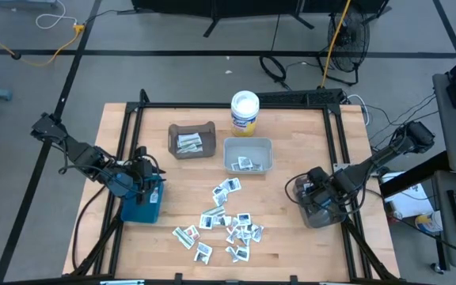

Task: Pick & Place First Aid Supplies
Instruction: Put the gray towelette pack into the gray bin

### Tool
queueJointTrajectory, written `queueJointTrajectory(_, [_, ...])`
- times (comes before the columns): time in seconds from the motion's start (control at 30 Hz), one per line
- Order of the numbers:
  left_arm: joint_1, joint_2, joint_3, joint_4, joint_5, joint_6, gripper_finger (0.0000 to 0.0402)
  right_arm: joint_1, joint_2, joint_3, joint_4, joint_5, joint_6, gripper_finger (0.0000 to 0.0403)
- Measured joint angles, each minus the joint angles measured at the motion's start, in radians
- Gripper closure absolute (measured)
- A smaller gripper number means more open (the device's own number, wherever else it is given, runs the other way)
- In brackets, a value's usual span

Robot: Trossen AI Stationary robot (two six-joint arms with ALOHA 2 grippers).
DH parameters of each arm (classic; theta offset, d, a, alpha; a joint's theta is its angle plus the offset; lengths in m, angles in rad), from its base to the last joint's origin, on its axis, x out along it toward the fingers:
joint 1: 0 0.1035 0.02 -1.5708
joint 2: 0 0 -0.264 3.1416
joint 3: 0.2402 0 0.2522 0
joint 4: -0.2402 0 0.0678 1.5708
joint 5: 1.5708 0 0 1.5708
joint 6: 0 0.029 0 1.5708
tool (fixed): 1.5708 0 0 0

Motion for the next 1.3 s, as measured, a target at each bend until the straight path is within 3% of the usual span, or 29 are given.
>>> queueJointTrajectory(0.3, [0.0, 0.0, 0.0, 0.002, -0.001, 0.003, 0.0284, 0.0, -0.052, 0.0, 0.016, -0.013, -0.023, 0.0298])
queueJointTrajectory(0.43, [0.0, 0.0, 0.0, 0.003, -0.028, 0.003, 0.0284, 0.0, -0.091, 0.0, 0.103, 0.101, -0.125, 0.031])
queueJointTrajectory(0.57, [0.0, 0.0, 0.0, 0.003, -0.081, 0.003, 0.0284, 0.0, -0.13, 0.0, 0.275, 0.28, -0.378, 0.0319])
queueJointTrajectory(0.73, [0.0, 0.0, 0.0, 0.036, -0.128, 0.002, 0.0284, 0.001, -0.161, 0.0, 0.615, 0.393, -0.931, 0.0323])
queueJointTrajectory(0.83, [0.0, 0.0, 0.0, 0.097, -0.145, 0.021, 0.0284, 0.0, -0.159, 0.0, 0.83, 0.369, -1.262, 0.0323])
queueJointTrajectory(0.97, [0.001, 0.0, 0.0, 0.182, -0.149, 0.058, 0.0284, 0.0, -0.14, 0.0, 1.023, 0.205, -1.556, 0.0321])
queueJointTrajectory(1.1, [0.001, 0.002, 0.0, 0.206, -0.149, 0.049, 0.0284, 0.0, -0.117, 0.0, 1.161, 0.092, -1.724, 0.0325])
queueJointTrajectory(1.3, [0.001, 0.054, 0.0, 0.215, -0.092, 0.0, 0.0284, -0.016, -0.05, 0.001, 1.333, 0.077, -1.752, 0.0326])
